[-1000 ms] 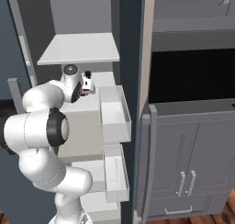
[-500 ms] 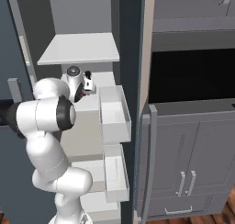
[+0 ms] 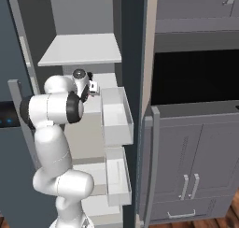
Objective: Pick the orange and apple from the fridge and place them on the plate next to the blender to make a fruit smoothie.
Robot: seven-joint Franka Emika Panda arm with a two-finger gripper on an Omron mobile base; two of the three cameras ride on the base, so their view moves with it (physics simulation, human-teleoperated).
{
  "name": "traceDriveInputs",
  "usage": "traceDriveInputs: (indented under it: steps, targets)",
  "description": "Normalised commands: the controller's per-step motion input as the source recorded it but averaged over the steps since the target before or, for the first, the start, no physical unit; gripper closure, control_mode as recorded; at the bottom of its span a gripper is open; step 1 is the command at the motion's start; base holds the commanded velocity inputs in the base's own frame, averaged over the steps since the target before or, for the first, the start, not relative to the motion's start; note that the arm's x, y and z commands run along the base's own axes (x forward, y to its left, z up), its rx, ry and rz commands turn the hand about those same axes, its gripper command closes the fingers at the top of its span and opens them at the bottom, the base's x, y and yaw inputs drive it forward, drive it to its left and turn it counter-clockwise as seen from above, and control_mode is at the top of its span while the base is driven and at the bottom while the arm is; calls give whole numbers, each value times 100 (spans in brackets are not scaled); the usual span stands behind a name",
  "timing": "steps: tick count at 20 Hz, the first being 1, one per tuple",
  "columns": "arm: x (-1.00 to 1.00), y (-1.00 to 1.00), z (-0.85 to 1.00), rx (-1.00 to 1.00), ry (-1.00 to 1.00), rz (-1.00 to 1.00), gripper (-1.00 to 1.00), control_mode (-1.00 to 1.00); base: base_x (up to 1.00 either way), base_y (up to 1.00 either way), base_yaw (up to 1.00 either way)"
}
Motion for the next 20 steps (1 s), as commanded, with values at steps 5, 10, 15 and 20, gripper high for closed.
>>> traceDriveInputs:
  steps: [5, 10, 15, 20]
  targets:
    - [37, 6, -21, 0, 0, 0, -100, -100, 0, 0, 0]
    - [13, 12, -22, 0, 0, 0, -100, -100, 0, 0, 0]
    - [0, 18, -28, 0, 0, -1, 100, -100, 0, 0, 0]
    - [-21, 3, -35, 0, -3, 0, 100, -100, 0, 0, 0]
